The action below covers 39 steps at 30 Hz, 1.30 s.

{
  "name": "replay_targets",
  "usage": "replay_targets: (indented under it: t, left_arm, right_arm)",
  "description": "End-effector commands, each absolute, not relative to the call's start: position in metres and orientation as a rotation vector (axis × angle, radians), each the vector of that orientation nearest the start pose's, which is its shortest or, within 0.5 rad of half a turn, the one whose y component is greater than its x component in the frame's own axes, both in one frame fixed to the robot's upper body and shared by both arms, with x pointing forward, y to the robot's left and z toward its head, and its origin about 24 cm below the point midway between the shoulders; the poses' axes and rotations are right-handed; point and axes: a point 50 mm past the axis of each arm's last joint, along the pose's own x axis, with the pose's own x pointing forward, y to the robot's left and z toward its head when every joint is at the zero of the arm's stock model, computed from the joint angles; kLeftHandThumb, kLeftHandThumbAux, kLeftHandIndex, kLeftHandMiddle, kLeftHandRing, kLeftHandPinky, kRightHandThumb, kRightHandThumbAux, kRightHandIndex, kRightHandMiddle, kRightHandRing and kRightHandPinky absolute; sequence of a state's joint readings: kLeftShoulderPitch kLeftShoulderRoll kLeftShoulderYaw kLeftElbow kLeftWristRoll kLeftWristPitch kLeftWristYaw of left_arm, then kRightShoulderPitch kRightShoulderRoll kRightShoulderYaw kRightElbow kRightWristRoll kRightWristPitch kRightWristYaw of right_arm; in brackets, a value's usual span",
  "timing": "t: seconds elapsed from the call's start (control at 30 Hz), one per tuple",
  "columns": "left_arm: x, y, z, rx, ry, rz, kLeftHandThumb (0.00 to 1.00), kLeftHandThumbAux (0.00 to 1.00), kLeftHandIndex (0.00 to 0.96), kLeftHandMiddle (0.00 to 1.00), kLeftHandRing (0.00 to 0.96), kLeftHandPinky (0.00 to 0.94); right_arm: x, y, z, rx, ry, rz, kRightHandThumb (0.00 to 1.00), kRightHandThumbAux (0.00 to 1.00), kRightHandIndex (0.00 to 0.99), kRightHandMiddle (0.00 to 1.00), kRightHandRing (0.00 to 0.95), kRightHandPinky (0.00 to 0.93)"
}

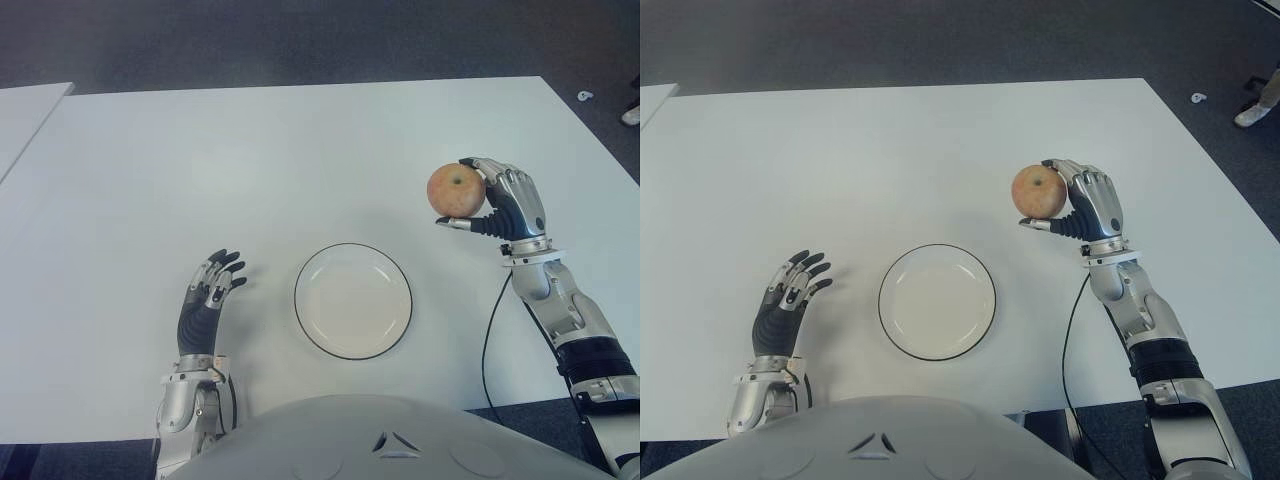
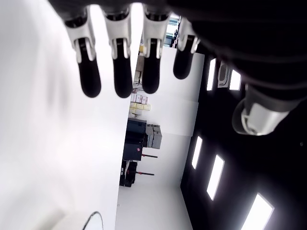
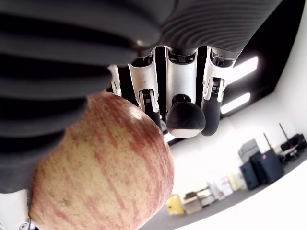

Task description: Put the apples into the plate.

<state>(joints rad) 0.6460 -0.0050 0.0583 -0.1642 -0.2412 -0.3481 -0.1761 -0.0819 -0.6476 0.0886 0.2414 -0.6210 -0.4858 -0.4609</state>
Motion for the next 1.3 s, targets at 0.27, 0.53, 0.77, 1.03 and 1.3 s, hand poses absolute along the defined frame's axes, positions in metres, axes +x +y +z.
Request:
replay_targets:
  t: [0.27, 0.53, 0.77, 1.03, 1.3]
  left_arm:
    - [0.109, 0.189, -0.001, -0.16, 0.075, 0.135, 0.27, 0.478, 0.195, 0.24, 0.272, 0.311]
    - [0.109, 0.188, 0.0, -0.157, 0.08, 0.136, 0.265, 0.47, 0.197, 0.241, 0.274, 0.309]
    - [0.11, 0.186, 0.0, -0.161, 0.084, 0.135, 0.265, 0.468, 0.193, 0.237, 0.271, 0.307]
    - [0.111, 0.184, 0.001, -0.154, 0.085, 0.129, 0.27, 0.478, 0.198, 0.245, 0.28, 0.321]
    - [0.112, 0.183, 0.002, -0.136, 0.075, 0.115, 0.265, 0.471, 0.202, 0.242, 0.277, 0.316]
  right_arm:
    - [0.25, -0.229, 0.092, -1.1, -0.573, -0.001, 0.312, 0.837, 0.811, 0.886, 0.859, 0.843]
    - [0.24, -0.205, 0.083, -1.105, -0.572, 0.072, 0.297, 0.85, 0.816, 0.885, 0.858, 0.844]
    - [0.23, -0.175, 0.072, -1.087, -0.61, 0.178, 0.295, 0.856, 0.824, 0.896, 0.876, 0.875]
    - [0.226, -0.154, 0.061, -1.044, -0.659, 0.317, 0.321, 0.849, 0.805, 0.901, 0.889, 0.889]
    - [0.219, -0.134, 0.051, -1.023, -0.703, 0.413, 0.341, 0.849, 0.784, 0.9, 0.889, 0.889]
